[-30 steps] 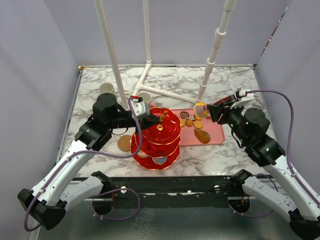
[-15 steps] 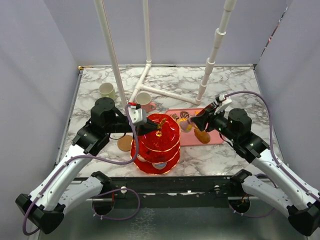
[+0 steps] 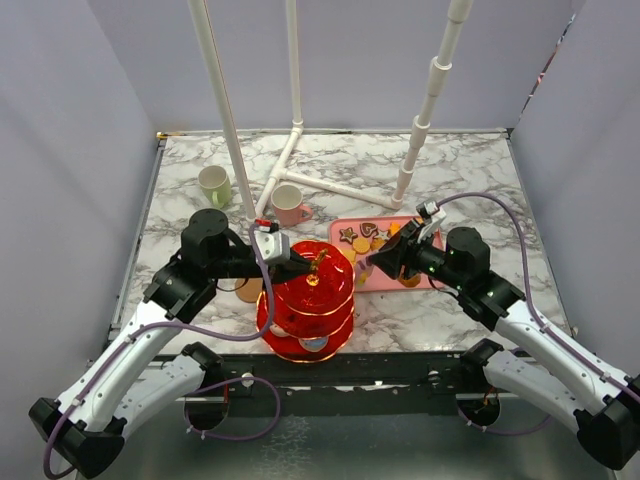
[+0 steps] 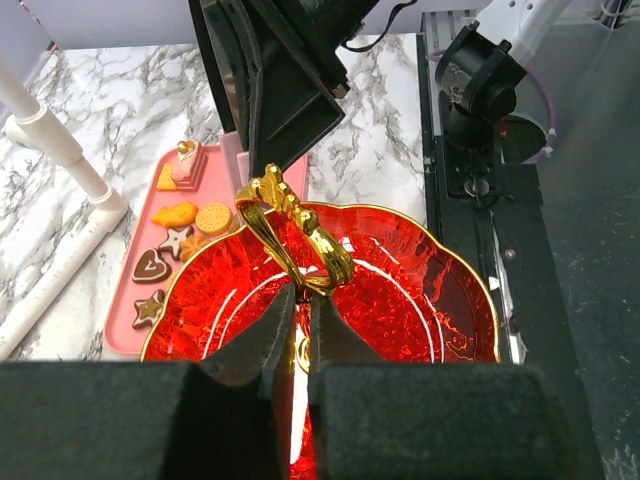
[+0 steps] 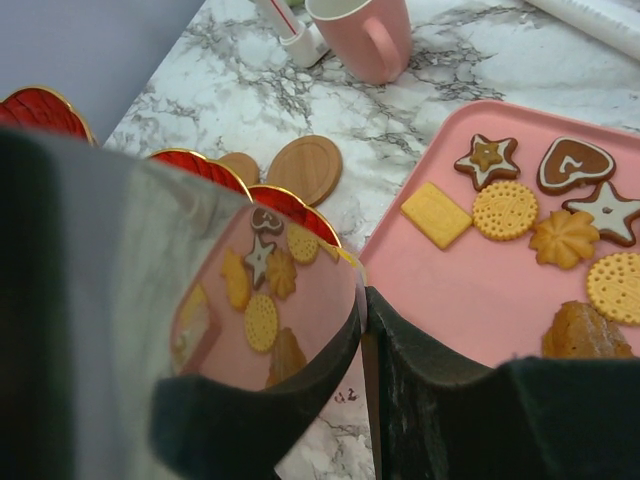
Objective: Serve the afternoon tea
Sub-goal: Place the dessert table at the center of the board.
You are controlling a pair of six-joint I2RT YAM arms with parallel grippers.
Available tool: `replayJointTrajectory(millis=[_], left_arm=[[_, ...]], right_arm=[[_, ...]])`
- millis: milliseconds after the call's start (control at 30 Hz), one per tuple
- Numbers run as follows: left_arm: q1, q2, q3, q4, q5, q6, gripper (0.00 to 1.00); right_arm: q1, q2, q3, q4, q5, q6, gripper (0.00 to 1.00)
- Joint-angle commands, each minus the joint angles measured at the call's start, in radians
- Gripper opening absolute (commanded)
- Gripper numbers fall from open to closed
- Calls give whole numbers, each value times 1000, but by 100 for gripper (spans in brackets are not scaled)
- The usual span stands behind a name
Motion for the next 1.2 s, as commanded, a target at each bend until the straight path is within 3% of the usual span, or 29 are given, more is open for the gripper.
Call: replayJointTrajectory(millis=[0,200,367,700,933,1133,1167], left_arm=[[-3,-63,-25,54,-30,28,11],[-4,-86,-36,27,-49,68,24],[-4,-81,-19,-4,-54,88,48],[-4,-87,-11,-36,-78,137,54],[-4,-83,12,-66,-92,157,75],[-4,-70,30,-66,-89,140,88],[-4,-69,36,-65,-87,138,94]], right_arm=[[20,-6,-11,47,-26,25,29],[39,-13,-32,-1,2,15,29],[59,-1,-42,-18,1,13,28],[84,-12,-82,-7,-11,47,32],[137,-1,-101,19,6,68,34],[162,-12,-121,35,24,73,41],[163,-13,-126,36,22,74,43]])
